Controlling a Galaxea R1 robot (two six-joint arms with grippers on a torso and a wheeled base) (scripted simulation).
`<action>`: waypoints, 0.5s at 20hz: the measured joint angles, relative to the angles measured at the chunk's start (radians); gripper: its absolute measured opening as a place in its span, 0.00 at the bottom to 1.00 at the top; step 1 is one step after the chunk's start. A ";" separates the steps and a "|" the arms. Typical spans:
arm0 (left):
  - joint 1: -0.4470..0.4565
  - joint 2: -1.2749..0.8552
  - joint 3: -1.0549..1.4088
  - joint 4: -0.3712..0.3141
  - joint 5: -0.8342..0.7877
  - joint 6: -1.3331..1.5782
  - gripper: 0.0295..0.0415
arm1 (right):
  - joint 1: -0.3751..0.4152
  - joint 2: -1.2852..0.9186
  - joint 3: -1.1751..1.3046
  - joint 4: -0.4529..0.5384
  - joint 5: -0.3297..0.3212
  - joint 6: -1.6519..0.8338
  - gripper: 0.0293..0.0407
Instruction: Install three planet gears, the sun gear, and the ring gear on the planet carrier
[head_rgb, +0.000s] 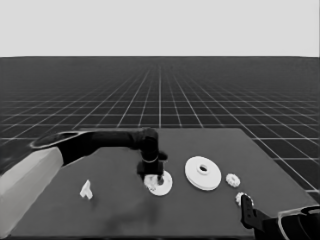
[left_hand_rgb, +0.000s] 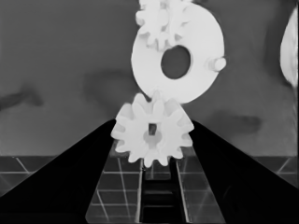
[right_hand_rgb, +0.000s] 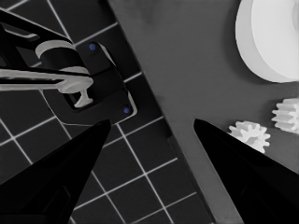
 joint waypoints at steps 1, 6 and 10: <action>-0.001 0.016 -0.023 -0.001 -0.001 0.007 0.14 | 0.000 0.000 0.000 0.000 0.000 0.000 0.81; -0.001 0.036 -0.055 -0.002 -0.003 0.018 0.14 | 0.000 0.000 0.000 0.000 0.000 0.000 0.81; 0.151 0.052 -0.138 0.147 -0.029 0.078 0.14 | 0.000 0.000 0.000 0.000 0.000 0.000 0.81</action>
